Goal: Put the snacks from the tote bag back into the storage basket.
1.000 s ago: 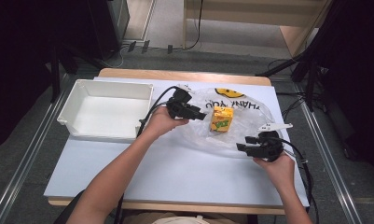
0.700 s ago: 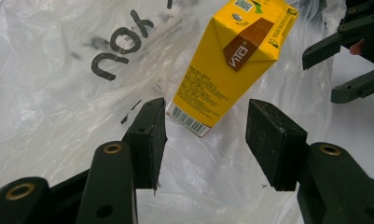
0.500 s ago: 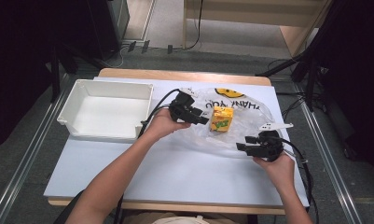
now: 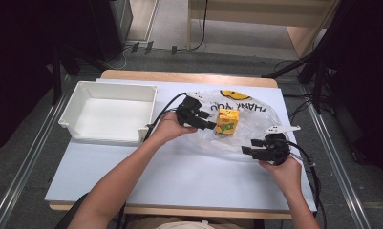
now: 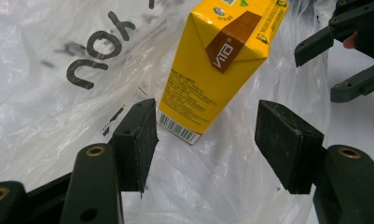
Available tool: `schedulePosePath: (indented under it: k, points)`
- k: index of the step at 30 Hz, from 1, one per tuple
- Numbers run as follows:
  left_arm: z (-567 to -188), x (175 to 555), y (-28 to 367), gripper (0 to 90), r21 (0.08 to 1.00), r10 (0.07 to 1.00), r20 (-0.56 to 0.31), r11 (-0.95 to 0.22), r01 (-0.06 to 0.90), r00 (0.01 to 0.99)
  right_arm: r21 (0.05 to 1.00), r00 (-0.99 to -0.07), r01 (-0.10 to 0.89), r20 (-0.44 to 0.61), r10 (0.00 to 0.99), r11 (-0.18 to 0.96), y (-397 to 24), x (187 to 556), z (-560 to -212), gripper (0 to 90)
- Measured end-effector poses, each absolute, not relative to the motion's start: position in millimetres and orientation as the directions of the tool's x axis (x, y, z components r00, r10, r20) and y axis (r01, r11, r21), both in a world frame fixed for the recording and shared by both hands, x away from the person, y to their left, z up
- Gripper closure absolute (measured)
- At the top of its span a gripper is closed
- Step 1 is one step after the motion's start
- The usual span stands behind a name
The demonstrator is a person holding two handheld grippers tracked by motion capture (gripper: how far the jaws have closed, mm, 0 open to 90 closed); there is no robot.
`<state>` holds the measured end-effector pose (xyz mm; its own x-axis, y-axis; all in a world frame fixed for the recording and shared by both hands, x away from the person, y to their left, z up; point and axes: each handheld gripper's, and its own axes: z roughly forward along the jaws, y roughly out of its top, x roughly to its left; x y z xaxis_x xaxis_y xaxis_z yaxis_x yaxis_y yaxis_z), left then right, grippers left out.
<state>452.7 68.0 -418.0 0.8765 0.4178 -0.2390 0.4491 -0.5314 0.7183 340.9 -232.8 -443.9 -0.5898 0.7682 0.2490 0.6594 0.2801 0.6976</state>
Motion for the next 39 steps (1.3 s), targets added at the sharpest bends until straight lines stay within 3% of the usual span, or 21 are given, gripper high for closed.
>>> schedulePosePath:
  k: [39]
  points:
    - [-435.7,464.5,19.7,34.0,0.748,0.385,-0.189,-0.539,0.387,0.903,0.709,-0.591,0.652,0.252,0.766,0.27,-236.9,331.4,-444.0,42.0]
